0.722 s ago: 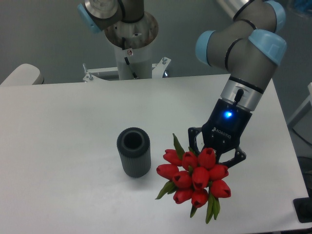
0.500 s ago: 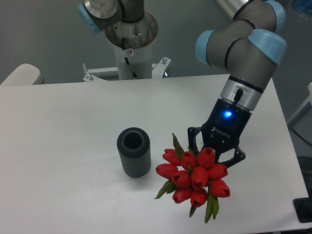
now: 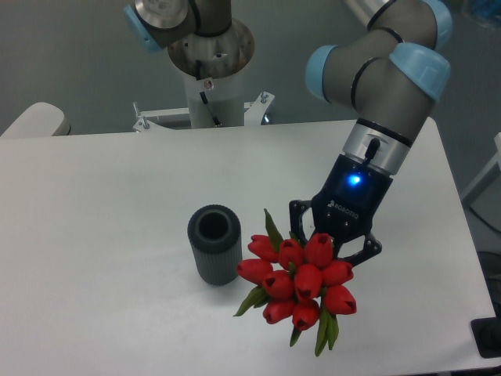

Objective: Insert the flowers into the vase
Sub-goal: 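Carry the red tulip bouquet with the gripper toward the grey vase, then raise the bouquet and position its stems above the vase opening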

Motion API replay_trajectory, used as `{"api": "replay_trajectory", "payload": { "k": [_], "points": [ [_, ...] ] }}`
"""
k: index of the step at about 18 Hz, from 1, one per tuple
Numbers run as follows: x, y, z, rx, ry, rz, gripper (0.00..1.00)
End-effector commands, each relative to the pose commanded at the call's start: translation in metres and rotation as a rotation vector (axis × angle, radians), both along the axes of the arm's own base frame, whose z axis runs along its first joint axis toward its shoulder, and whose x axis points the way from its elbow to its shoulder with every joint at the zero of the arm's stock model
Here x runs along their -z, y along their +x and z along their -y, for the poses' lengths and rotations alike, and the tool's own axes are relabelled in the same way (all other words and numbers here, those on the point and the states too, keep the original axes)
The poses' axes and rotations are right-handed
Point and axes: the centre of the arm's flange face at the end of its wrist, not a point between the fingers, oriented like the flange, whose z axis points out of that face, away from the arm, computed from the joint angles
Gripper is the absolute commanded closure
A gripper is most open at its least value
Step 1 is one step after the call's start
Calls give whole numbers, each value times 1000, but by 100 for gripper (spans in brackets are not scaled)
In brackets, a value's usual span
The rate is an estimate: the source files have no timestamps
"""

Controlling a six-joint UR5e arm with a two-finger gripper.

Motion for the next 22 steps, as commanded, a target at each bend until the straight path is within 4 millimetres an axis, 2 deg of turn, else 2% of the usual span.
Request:
{"api": "replay_trajectory", "payload": {
  "k": [5,11,13,17,19,22],
  "points": [
    [-14,22,-19,-29,21,48,74],
    [-18,35,-23,-4,63,118,74],
    [-15,37,-18,47,132,187,74],
    [-22,32,9,89,244,265,74],
    [-30,40,18,115,283,248,74],
    [-29,62,30,157,324,239,74]
  ]
}}
